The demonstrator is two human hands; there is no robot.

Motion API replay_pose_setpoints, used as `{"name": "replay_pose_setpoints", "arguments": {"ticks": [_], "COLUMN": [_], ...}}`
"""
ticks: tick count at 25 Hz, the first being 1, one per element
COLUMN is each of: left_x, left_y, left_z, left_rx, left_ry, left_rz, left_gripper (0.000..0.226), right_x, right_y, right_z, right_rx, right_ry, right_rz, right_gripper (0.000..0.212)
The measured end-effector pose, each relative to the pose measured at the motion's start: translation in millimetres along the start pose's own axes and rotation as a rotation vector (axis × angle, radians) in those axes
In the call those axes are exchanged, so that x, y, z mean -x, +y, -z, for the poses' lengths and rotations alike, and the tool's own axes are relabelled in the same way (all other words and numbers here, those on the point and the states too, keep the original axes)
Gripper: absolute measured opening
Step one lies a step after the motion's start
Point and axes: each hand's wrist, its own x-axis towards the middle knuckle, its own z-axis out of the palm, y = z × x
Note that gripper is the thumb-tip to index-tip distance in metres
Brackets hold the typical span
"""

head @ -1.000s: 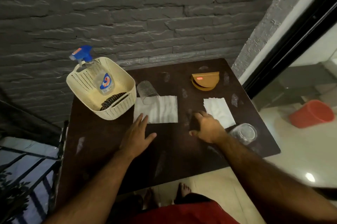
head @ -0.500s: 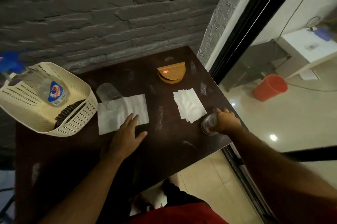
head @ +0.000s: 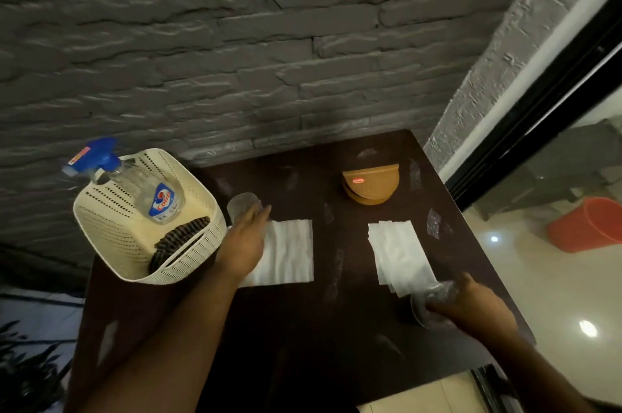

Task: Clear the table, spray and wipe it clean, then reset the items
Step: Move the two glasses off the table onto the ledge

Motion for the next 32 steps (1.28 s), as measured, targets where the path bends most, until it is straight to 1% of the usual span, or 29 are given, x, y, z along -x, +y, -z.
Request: {"name": "replay_pose_setpoints", "arguments": {"ticks": [1,2,4,5,6,8,11,14,16,19,21,23,24,26,30,31,32], "left_x": [-14,-27,-48,-54,-58,-63,-76,-88,-91,-91,-88,-81,-78,-67,-31,-20,-9], "left_y": [-6,-10,-18,-19,-20,-19,-16,-25,-32,-31,-26,-24,-23,-13,27,36,43], "left_z": [7,12,20,22,21,17,12,14,15,14,13,11,9,7,16,19,20], "left_rx": [-0.104,-0.239,-0.504,-0.602,-0.687,-0.795,-0.85,-0.875,-0.847,-0.777,-0.767,-0.674,-0.584,-0.335,0.294,0.438,0.572], "left_ry": [-0.013,-0.054,-0.198,-0.273,-0.341,-0.449,-0.514,-0.57,-0.563,-0.533,-0.489,-0.396,-0.33,-0.17,0.154,0.207,0.251], "left_rz": [-0.032,-0.069,-0.133,-0.149,-0.153,-0.153,-0.192,-0.239,-0.246,-0.208,-0.179,-0.134,-0.112,-0.029,0.29,0.366,0.423], "left_gripper": [0.071,0.073,0.076,0.079,0.081,0.081,0.075,0.077,0.079,0.08,0.083,0.08,0.074,0.066,0.082,0.085,0.085], "right_x": [-2,-1,3,3,1,-4,-17,-30,-37,-39,-40,-39,-38,-33,-25,-24,-23], "right_y": [-4,-10,-30,-41,-52,-73,-95,-111,-119,-134,-144,-153,-156,-161,-169,-171,-173], "right_z": [7,14,28,32,32,27,13,1,-5,-7,-6,-4,-2,3,16,20,22], "right_rx": [-0.148,-0.37,-0.784,-0.917,-1.01,-1.184,-1.283,-1.351,-1.377,-1.42,-1.455,-1.472,-1.482,-1.497,-1.486,-1.465,-1.432], "right_ry": [-0.016,-0.046,-0.208,-0.296,-0.359,-0.468,-0.551,-0.591,-0.618,-0.636,-0.631,-0.623,-0.616,-0.607,-0.576,-0.559,-0.533], "right_rz": [0.012,0.03,0.051,0.06,0.061,0.064,0.074,0.055,0.044,0.056,0.063,0.06,0.065,0.111,0.266,0.296,0.312], "right_gripper": [0.079,0.076,0.055,0.049,0.047,0.047,0.054,0.058,0.063,0.06,0.067,0.078,0.08,0.075,0.052,0.054,0.063]}}
